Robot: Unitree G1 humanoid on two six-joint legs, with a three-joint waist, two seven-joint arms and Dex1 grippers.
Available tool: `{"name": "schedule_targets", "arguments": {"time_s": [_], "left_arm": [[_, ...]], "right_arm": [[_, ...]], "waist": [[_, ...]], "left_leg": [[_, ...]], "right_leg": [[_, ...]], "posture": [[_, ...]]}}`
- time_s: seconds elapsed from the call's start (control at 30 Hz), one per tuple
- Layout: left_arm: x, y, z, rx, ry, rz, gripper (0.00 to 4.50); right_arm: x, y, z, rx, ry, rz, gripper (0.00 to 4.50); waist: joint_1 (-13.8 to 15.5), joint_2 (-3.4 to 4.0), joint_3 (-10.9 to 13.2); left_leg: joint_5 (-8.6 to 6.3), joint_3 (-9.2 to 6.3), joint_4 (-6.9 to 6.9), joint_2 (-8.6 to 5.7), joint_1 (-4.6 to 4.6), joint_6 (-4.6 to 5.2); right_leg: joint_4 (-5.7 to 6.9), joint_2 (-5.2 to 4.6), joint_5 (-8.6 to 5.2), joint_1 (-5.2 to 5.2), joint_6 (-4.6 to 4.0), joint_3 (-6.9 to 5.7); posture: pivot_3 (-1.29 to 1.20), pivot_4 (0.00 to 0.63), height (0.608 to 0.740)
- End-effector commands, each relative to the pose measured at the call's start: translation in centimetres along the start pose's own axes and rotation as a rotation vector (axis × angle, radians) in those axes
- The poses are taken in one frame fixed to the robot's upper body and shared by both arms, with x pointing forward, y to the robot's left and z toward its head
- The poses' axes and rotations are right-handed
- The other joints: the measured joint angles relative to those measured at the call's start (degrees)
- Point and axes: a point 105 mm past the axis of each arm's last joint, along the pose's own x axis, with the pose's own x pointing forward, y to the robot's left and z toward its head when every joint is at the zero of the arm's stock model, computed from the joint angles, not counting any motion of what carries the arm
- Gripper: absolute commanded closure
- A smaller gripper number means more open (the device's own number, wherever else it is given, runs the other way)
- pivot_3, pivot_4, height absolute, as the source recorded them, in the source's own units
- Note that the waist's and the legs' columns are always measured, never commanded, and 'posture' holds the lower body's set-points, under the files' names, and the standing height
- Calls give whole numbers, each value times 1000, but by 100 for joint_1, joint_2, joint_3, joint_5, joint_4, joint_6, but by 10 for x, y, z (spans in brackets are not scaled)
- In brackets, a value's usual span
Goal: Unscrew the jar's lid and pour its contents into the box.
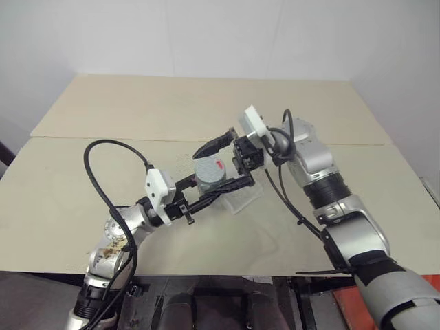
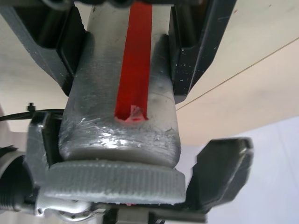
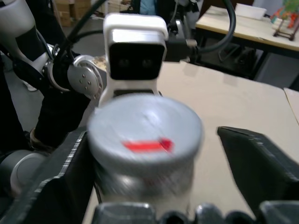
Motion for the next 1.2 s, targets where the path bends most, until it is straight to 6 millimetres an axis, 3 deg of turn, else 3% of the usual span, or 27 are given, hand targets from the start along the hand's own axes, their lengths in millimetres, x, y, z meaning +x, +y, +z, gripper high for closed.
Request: {"name": "schedule_targets", "arguments": {"time_s": [0.03, 0.2, 0.43, 0.77, 1.2], "left_arm": [[3, -2, 12, 47, -42, -31, 2605], [4, 2, 10, 40, -39, -28, 2605], [6, 5, 6, 41, -35, -8, 2605], [8, 3, 5, 48, -38, -7, 2605], [5, 7, 6, 57, -47, 0, 2605]], "right_arm": [[-15, 6, 18, -87, -49, -15, 54], [-21, 9, 25, -123, -42, -98, 54], [-9, 17, 27, -122, -43, -191, 54], [11, 5, 33, -102, -64, -319, 54], [-12, 5, 26, -101, -5, -355, 54]], "waist": [[0, 1, 0], [-1, 1, 1], [2, 1, 1], [-1, 1, 1], [2, 1, 1]], "left_leg": [[0, 0, 0, 0, 0, 0], [0, 0, 0, 0, 0, 0], [0, 0, 1, -1, 0, 0], [0, 1, 2, -1, 0, 0], [0, 0, 2, -1, 0, 0]], "right_leg": [[0, -1, 0, 0, 0, 1], [1, 0, 0, 0, 0, 1], [2, -1, 0, -1, 0, 1], [3, -1, 0, 0, 0, 1], [2, -1, 0, 1, 1, 1]], "posture": [[0, 150, 740], [0, 150, 740], [0, 150, 740], [0, 150, 740], [0, 150, 740]]}}
